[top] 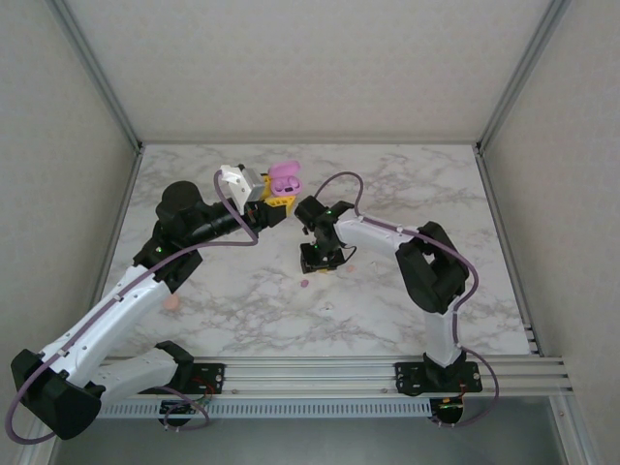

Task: Insert the wireless bluetooth earbuds into the charging case

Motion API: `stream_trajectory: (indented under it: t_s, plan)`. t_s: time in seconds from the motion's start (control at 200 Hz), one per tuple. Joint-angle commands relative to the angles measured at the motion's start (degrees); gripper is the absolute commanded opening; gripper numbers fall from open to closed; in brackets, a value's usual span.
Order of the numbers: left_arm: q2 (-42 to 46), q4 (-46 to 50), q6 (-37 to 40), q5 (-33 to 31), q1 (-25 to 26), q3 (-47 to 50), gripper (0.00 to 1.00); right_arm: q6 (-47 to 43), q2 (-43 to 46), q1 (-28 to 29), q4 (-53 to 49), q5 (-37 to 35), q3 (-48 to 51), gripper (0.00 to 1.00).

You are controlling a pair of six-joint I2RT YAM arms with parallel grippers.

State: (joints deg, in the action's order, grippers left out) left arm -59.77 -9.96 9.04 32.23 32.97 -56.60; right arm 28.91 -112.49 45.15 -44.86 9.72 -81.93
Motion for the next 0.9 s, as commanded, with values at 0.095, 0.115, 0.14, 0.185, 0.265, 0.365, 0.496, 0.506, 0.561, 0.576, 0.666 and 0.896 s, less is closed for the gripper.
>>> stream_trajectory:
  t_s: [0.095, 0.115, 0.14, 0.185, 0.265, 0.365, 0.496, 0.506, 0.561, 0.576, 0.666, 0.896]
  plan:
    - [0.1, -0.7, 0.8, -0.4, 0.8, -1.9, 0.29, 7.2, 2.7, 0.0, 4.4, 6.2, 2.6, 0.38]
    - [0.0, -0.7, 0.8, -0.5, 0.8, -1.9, 0.29, 7.5, 2.7, 0.0, 4.6, 6.3, 2.7, 0.38]
    - [0.1, -0.8, 0.8, -0.4, 0.8, -2.0, 0.29, 8.0, 2.5, 0.0, 4.8, 6.6, 2.9, 0.38]
    - [0.0, -0.8, 0.9, -0.2, 0.8, -2.0, 0.29, 8.7, 2.3, 0.1, 5.1, 6.9, 3.4, 0.38]
    - [-0.1, -0.5, 1.0, 0.0, 0.8, -2.2, 0.29, 10.5, 2.0, 0.1, 6.4, 7.3, 4.9, 0.38]
    - [-0.1, -0.2, 1.3, -0.1, 0.8, -2.4, 0.29, 12.1, 1.9, 0.1, 8.0, 8.6, 6.7, 0.38]
    - [-0.2, -0.1, 1.4, 0.0, 0.8, -2.5, 0.29, 13.1, 1.7, 0.5, 9.7, 10.0, 8.0, 0.39]
    - [-0.3, -0.1, 1.4, 0.0, 0.8, -2.5, 0.29, 13.1, 1.7, 0.5, 9.7, 9.9, 8.0, 0.39]
    - [-0.4, -0.2, 1.3, 0.1, 0.8, -2.5, 0.29, 13.2, 1.6, 0.7, 9.8, 10.1, 8.0, 0.39]
    - [-0.4, -0.2, 1.3, 0.1, 0.8, -2.5, 0.29, 13.2, 1.5, 0.7, 9.8, 10.1, 7.9, 0.39]
    - [-0.6, -0.2, 1.3, 0.2, 0.8, -2.6, 0.29, 13.3, 0.8, 0.9, 10.2, 10.5, 7.8, 0.39]
    - [-0.6, 0.0, 1.5, 0.1, 0.8, -2.6, 0.29, 14.0, -0.6, 1.4, 9.8, 9.8, 7.3, 0.39]
